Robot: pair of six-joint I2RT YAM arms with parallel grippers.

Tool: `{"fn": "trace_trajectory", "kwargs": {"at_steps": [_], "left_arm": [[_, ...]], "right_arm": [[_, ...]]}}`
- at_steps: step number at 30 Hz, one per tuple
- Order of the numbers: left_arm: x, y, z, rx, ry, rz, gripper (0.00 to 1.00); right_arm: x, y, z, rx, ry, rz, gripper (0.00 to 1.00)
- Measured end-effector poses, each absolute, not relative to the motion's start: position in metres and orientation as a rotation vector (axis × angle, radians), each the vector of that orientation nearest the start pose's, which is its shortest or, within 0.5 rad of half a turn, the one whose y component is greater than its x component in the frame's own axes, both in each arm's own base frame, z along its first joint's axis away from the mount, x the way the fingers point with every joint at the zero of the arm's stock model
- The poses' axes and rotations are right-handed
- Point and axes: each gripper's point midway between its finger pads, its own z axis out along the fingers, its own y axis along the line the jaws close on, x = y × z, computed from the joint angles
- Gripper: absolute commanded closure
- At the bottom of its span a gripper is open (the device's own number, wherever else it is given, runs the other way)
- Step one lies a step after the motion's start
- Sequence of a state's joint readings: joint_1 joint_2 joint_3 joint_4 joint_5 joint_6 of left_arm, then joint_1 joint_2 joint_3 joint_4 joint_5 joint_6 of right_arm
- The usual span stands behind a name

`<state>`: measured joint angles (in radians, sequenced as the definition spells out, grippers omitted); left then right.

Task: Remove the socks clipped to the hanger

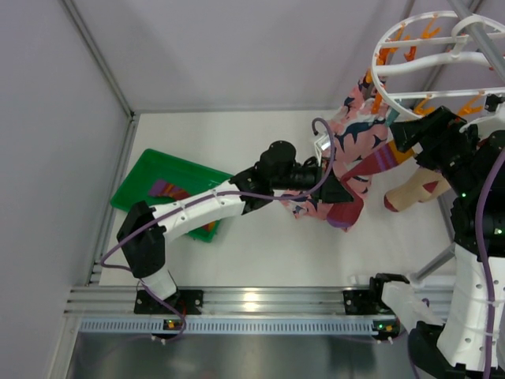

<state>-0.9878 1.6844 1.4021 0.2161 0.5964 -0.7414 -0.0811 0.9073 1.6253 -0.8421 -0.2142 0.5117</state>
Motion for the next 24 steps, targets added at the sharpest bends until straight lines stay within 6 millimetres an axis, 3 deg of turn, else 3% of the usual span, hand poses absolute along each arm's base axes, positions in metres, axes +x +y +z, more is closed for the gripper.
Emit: {"fn": "trace_trajectory", "kwargs": {"at_steps": [13, 24], "left_arm": [[0.167, -0.488, 0.322, 0.789, 1.814, -1.748, 1.0], [0.165, -0.489, 0.322, 0.789, 1.816, -1.753, 1.0]], "right_arm": [[0.261, 0.016, 0.421, 0.398, 1.763, 0.362, 0.21], [0.276, 0.011, 0.428, 0.384, 1.708, 0.34, 0.35]]}}
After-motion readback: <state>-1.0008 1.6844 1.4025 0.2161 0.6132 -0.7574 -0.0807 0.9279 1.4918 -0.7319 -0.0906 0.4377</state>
